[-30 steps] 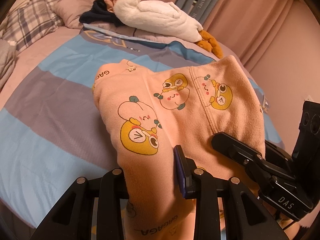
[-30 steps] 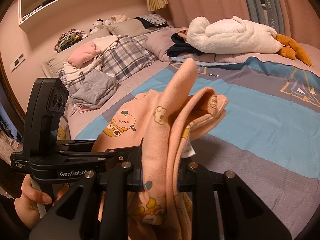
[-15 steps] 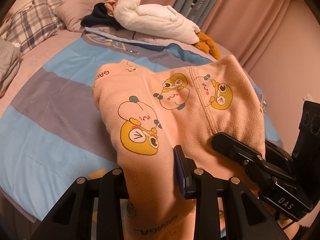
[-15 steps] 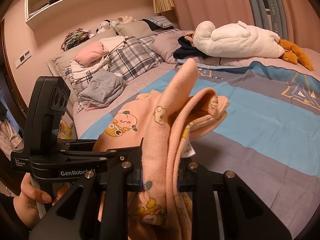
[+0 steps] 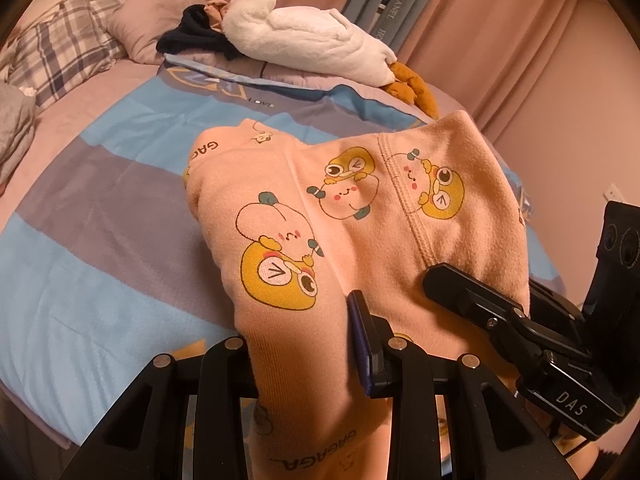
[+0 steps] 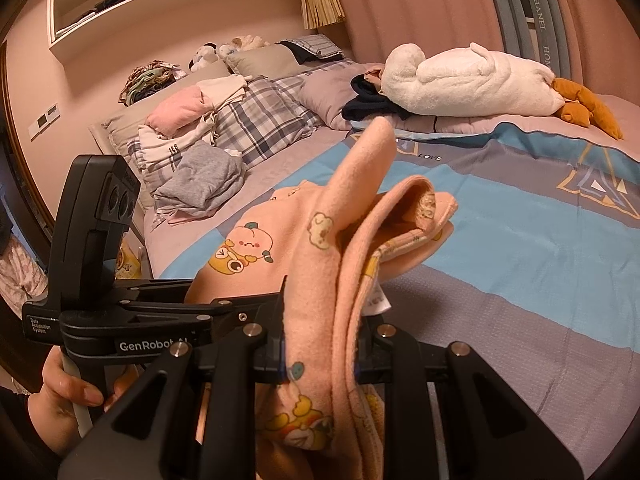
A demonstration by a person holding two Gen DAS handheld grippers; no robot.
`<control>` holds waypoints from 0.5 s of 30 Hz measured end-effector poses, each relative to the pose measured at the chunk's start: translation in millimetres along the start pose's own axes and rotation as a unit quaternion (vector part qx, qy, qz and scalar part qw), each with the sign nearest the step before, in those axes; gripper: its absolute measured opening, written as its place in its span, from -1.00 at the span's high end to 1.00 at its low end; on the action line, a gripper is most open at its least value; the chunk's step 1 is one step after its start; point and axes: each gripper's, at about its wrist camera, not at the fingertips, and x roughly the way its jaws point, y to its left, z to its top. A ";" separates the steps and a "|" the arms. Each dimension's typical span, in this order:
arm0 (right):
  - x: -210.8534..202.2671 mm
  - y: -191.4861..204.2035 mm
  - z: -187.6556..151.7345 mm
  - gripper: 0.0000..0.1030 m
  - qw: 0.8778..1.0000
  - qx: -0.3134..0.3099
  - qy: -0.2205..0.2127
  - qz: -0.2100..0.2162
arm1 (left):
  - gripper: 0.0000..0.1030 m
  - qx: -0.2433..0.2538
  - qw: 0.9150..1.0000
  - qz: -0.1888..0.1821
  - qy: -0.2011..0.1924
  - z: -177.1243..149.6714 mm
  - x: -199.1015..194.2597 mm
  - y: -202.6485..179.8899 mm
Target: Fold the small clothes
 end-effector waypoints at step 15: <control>23.3 -19.6 8.4 0.56 1.000 0.018 0.007 -0.013 | 0.40 0.008 1.000 -0.003 0.010 15.1 27.0 -1.4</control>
